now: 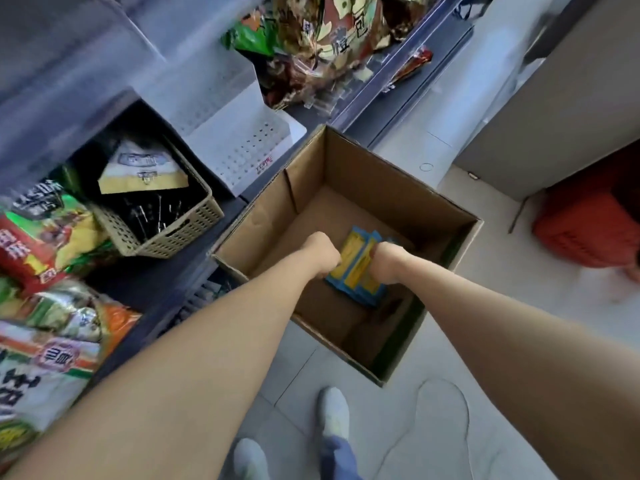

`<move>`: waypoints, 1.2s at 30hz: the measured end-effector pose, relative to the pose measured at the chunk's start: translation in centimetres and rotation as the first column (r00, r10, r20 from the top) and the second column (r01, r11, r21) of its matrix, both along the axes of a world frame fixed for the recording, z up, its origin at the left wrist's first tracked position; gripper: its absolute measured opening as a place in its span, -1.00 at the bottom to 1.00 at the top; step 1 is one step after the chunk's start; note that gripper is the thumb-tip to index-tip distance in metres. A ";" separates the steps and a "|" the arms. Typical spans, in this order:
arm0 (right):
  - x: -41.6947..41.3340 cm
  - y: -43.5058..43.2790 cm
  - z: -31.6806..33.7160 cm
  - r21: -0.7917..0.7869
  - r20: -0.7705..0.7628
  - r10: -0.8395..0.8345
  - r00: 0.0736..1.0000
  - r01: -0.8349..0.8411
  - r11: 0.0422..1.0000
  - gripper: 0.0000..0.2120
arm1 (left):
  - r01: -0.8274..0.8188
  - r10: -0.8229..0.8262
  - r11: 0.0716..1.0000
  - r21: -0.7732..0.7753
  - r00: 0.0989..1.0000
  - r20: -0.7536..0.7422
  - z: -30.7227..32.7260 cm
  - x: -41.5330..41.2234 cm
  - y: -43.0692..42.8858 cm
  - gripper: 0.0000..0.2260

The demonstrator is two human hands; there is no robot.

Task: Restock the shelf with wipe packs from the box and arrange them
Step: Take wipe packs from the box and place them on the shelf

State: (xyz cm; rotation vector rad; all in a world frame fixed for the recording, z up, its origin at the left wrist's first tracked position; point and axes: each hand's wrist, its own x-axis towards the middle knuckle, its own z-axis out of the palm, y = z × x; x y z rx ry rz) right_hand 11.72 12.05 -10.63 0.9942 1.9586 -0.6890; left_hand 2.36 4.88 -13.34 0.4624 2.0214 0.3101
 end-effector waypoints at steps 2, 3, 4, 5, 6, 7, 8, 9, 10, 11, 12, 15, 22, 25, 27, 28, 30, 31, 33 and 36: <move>-0.2 0.6 -1.5 -0.010 0.036 0.096 0.995 -0.096 0.995 -0.63 | -0.029 0.029 1.000 -0.002 1.000 0.001 -1.8 -0.1 0.7 -0.66; -0.4 0.9 -2.0 -0.018 0.029 0.137 0.990 -0.137 0.990 -0.63 | -0.045 0.045 0.999 -0.010 0.999 0.010 -2.5 -0.1 1.1 -0.64; -0.6 1.1 -2.0 -0.036 0.041 0.125 0.991 -0.124 0.992 -0.63 | -0.060 0.061 0.998 -0.022 0.998 0.029 -3.2 -0.1 1.5 -0.64; -0.7 1.2 -2.0 -0.030 0.031 0.082 0.996 -0.081 0.996 -0.63 | -0.080 0.082 0.996 -0.036 0.995 0.062 -3.8 0.0 1.8 -0.66; -0.8 1.5 -2.4 -0.010 0.016 0.002 1.000 -0.002 1.000 -0.63 | -0.118 0.123 0.992 -0.049 0.986 0.112 -4.4 0.1 2.2 -0.70; -0.8 1.7 -2.9 0.031 0.013 0.004 1.000 -0.005 1.000 -0.63 | -0.165 0.174 0.984 -0.067 0.969 0.172 -4.9 0.2 2.5 -0.74; -0.8 2.2 -3.6 0.075 0.018 0.018 1.000 -0.019 0.997 -0.64 | -0.215 0.229 0.973 -0.086 0.947 0.227 -5.3 0.4 2.7 -0.78; -0.8 2.4 -3.9 0.117 0.030 0.055 0.998 -0.058 0.992 -0.64 | -0.260 0.279 0.960 -0.104 0.924 0.263 -5.5 0.6 2.9 -0.81; -0.8 2.6 -4.2 0.140 0.045 0.074 0.996 -0.079 0.987 -0.65 | -0.293 0.313 0.949 -0.112 0.906 0.286 -5.8 0.7 3.1 -0.85; -0.8 2.8 -4.5 0.158 0.061 0.112 0.992 -0.120 0.980 -0.66 | -0.313 0.334 0.943 -0.117 0.893 0.301 -6.1 0.8 3.3 -0.86; -0.7 2.9 -4.6 0.168 0.066 0.108 0.992 -0.118 0.979 -0.66 | -0.326 0.345 0.939 -0.113 0.886 0.309 -6.3 0.8 3.5 -0.85; -0.5 3.5 -4.6 0.198 0.070 0.062 0.996 -0.074 0.977 -0.68 | -0.386 0.394 0.918 -0.095 0.852 0.344 -6.0 0.6 4.0 -0.73; 0.4 3.9 -4.6 0.269 -0.136 -0.188 0.973 0.219 0.938 -0.74 | -0.538 0.520 0.842 -0.049 0.782 0.345 -3.9 0.5 4.3 -0.61; 0.7 3.3 -3.1 0.333 -0.257 -0.184 0.949 0.265 0.905 -0.82 | -0.650 0.626 0.760 0.008 0.736 0.259 -2.1 -0.5 3.3 -0.59; 0.7 2.7 -1.4 0.346 -0.302 -0.159 0.940 0.263 0.901 -0.84 | -0.651 0.631 0.756 0.073 0.754 0.184 -0.8 -1.4 2.4 -0.57; 0.6 2.4 -0.4 0.349 -0.326 -0.151 0.933 0.267 0.898 -0.82 | -0.637 0.620 0.763 0.107 0.769 0.154 0.0 -1.8 2.0 -0.58; 0.6 1.8 1.6 0.345 -0.385 -0.148 0.911 0.290 0.893 -0.78 | -0.602 0.592 0.778 0.179 0.798 0.114 2.0 -2.2 1.1 -0.64; 0.5 1.4 2.7 0.338 -0.414 -0.152 0.897 0.307 0.890 -0.77 | -0.566 0.559 0.794 0.223 0.823 0.097 3.2 -2.3 0.6 -0.67; 0.6 0.8 4.9 0.311 -0.471 -0.184 0.863 0.358 0.880 -0.79 | -0.445 0.456 0.833 0.330 0.889 0.048 5.9 -2.2 -0.3 -0.85; 0.9 -0.2 8.9 0.266 -0.560 -0.233 0.795 0.438 0.859 -0.85 | -0.270 0.315 0.849 0.453 0.949 -0.026 10.5 -2.0 -1.7 -0.76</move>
